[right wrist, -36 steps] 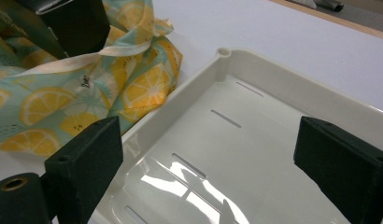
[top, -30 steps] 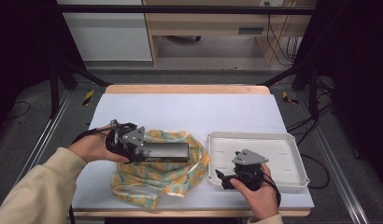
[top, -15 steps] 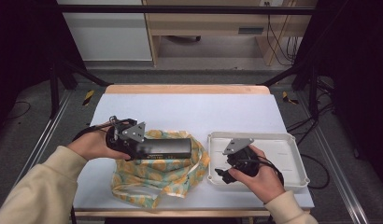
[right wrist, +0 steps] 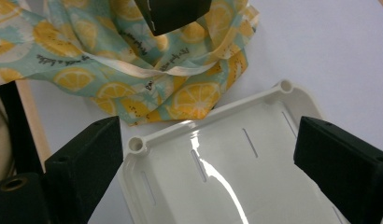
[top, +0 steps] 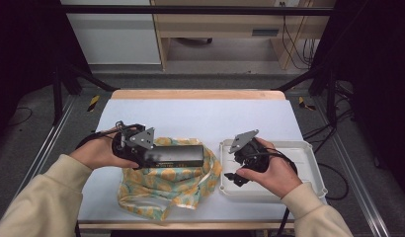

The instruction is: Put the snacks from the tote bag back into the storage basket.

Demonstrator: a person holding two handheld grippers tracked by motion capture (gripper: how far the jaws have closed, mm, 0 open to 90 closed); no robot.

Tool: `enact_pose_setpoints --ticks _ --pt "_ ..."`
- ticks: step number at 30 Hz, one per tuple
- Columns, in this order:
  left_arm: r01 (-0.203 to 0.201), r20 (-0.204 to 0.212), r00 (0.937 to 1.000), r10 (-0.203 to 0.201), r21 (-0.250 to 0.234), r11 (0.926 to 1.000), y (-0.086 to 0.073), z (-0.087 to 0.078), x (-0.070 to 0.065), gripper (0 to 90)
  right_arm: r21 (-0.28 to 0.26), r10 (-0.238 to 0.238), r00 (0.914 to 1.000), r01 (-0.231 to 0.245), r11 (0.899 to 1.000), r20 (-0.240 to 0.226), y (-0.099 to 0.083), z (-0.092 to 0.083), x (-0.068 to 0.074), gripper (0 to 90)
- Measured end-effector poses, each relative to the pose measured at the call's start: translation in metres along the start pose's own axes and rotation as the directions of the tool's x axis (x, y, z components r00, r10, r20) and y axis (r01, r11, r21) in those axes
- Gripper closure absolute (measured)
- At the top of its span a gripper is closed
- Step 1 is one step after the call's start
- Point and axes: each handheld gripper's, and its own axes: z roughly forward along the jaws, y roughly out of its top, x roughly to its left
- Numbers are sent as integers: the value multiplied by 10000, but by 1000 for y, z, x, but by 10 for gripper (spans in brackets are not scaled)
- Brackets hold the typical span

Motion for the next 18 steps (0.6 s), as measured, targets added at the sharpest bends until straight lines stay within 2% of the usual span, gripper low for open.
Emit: enact_pose_setpoints --ticks 6,10,12,13,15,18 --pt "-58 -57 10000 58 16 10000 10 -4 -1 427 -174 -372 9993 372 9992 21 11 -8 -5 111" --pt "-162 -43 9999 162 -45 9999 17 -3 0 427 -25 -561 9984 561 9984 53 17 -11 -6 126" --pt "-15 19 10000 15 -179 9998 20 -1 1 427 54 -667 9978 667 9978 -40 20 -13 -6 126" --pt "-98 46 9999 99 -145 9998 21 -1 3 427 75 -693 9976 693 9976 -57 21 -13 -6 126" --pt "6 111 9999 -2 -344 9994 24 1 4 427 92 -768 9970 769 9970 -109 24 -14 -6 121" --pt "-167 160 9997 171 -255 9995 30 4 2 427 159 -977 9950 980 9951 -196 27 -14 -7 111"
